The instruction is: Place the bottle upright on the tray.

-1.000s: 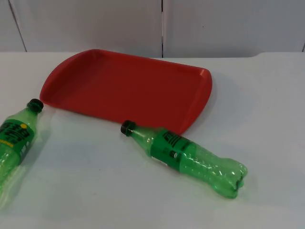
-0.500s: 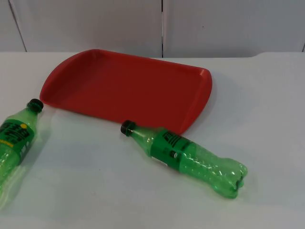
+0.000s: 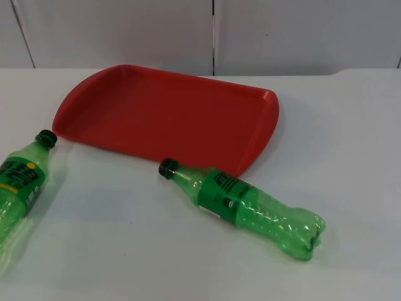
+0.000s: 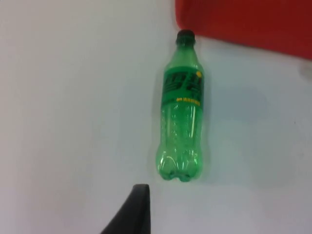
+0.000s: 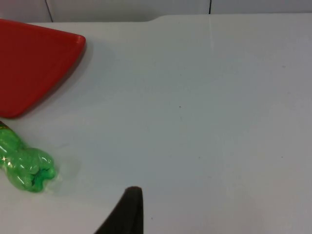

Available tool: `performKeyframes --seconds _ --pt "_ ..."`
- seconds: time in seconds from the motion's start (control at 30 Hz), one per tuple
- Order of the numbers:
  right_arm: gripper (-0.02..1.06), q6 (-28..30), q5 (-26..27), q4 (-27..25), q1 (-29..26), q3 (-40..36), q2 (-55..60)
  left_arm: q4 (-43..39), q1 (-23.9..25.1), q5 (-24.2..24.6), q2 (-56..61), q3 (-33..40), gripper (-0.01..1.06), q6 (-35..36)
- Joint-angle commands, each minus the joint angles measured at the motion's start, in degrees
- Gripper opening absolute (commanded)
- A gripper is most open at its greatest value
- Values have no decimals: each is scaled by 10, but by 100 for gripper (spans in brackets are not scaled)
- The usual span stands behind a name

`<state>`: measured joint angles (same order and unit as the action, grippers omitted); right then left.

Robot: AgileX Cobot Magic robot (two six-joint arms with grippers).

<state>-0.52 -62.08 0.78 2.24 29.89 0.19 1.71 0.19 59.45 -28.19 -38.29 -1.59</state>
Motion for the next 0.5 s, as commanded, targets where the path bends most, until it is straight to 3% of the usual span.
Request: performKeyframes --seconds 0.0,0.47 --pt "105 0 2 1 -3 -4 -2 10 -3 -11 -19 -3 105 -1" --pt "105 0 2 1 -3 -4 -2 19 -3 -99 -203 -3 105 -14"
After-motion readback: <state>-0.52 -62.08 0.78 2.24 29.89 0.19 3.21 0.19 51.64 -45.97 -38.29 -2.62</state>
